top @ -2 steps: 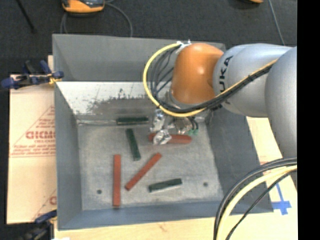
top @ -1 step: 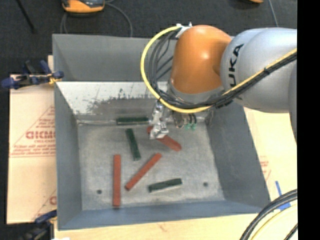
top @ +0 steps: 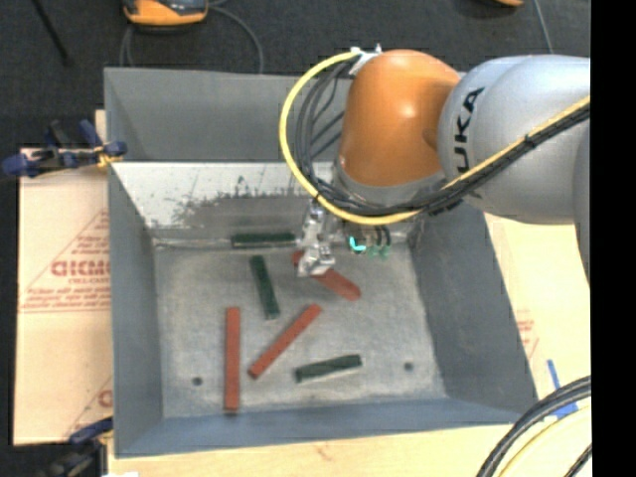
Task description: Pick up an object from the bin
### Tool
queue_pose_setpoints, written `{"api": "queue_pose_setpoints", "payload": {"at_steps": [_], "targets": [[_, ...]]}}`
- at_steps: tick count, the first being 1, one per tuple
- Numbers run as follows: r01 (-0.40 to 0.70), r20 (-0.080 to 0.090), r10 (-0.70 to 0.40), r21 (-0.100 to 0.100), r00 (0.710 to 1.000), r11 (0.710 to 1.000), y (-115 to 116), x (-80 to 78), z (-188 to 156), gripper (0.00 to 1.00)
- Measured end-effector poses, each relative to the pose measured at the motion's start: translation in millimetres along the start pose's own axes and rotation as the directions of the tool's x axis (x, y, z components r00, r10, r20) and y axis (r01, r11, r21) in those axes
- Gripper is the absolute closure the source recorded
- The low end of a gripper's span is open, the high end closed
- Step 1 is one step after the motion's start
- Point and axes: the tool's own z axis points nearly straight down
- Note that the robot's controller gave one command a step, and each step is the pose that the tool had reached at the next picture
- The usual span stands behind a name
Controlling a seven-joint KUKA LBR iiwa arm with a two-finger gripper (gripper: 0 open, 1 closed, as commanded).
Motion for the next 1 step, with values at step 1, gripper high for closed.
{"api": "queue_pose_setpoints", "payload": {"at_steps": [1], "targets": [[-0.001, 0.000, 0.001, 0.000, 1.000, 1.000, 0.0, 0.0, 0.0, 0.00]]}}
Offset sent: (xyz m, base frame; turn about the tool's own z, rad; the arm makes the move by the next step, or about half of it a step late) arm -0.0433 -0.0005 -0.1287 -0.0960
